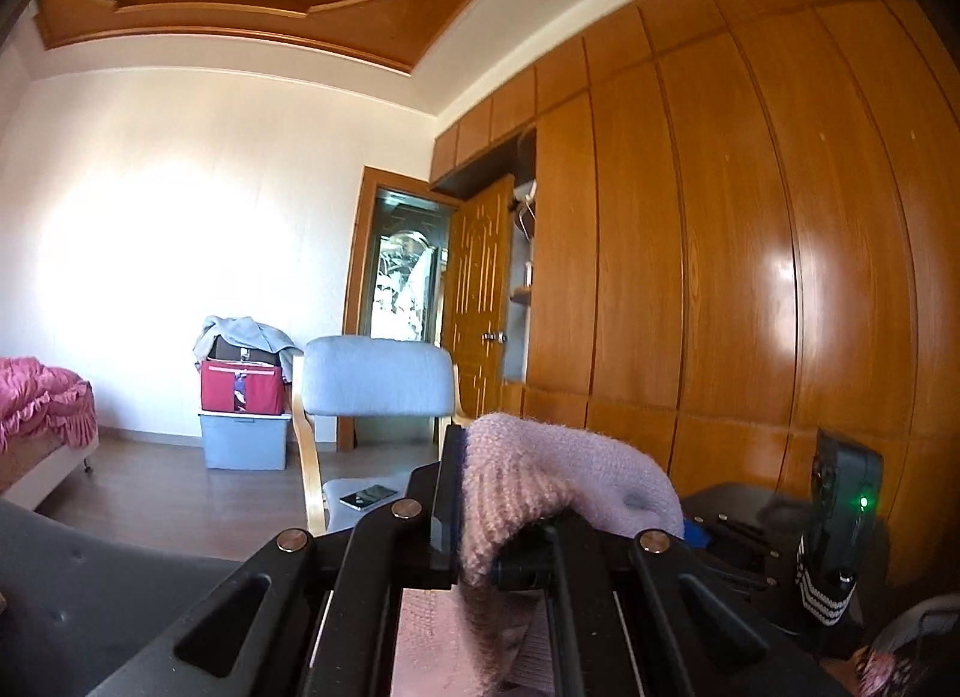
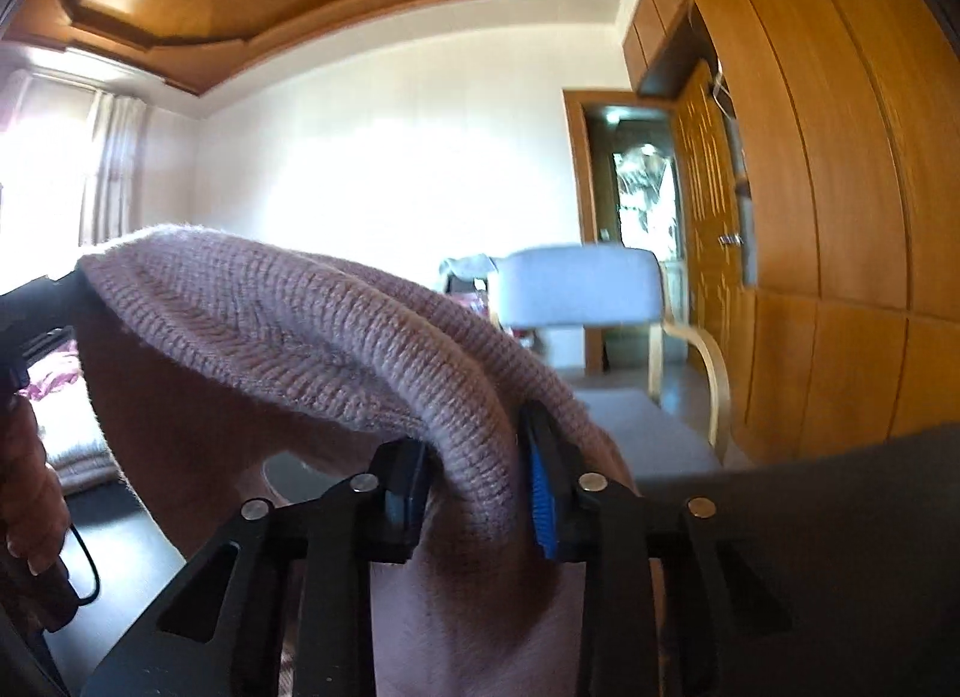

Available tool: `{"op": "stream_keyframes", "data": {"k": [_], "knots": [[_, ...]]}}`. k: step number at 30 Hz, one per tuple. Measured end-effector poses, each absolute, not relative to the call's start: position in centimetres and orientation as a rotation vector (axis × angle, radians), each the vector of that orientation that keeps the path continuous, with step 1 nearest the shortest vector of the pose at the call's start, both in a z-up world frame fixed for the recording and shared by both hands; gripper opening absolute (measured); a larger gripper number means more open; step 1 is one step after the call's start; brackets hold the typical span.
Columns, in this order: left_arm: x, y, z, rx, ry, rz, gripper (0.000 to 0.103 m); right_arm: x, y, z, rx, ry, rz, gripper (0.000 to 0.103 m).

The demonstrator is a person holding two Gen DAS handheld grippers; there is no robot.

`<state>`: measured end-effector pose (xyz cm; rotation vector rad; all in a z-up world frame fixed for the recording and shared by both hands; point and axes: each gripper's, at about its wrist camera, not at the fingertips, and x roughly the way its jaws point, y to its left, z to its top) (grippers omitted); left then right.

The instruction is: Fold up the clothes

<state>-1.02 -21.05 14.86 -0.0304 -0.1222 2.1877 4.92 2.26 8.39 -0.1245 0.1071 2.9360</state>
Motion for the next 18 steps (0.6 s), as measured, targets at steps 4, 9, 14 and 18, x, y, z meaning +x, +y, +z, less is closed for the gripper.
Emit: {"op": "stream_keyframes", "data": {"k": [4, 9, 14, 18], "knots": [[0.1, -23.0, 16.5, 0.044, -0.151, 2.206, 0.004, 4.7, 0.9, 10.3, -0.035, 0.09, 2.982, 0.029], [3.2, -25.3, 19.2, 0.22, -0.127, 2.228, 0.004, 4.9, 0.5, 12.7, 0.107, 0.133, 3.061, 0.029], [5.2, -26.5, 22.1, 0.313, -0.116, 2.213, 0.004, 5.6, -0.7, 15.6, 0.282, 0.097, 3.074, 0.029], [6.1, -27.5, 23.3, 0.329, -0.139, 2.198, 0.004, 5.6, -0.9, 18.1, 0.37, 0.123, 3.092, 0.029]]}}
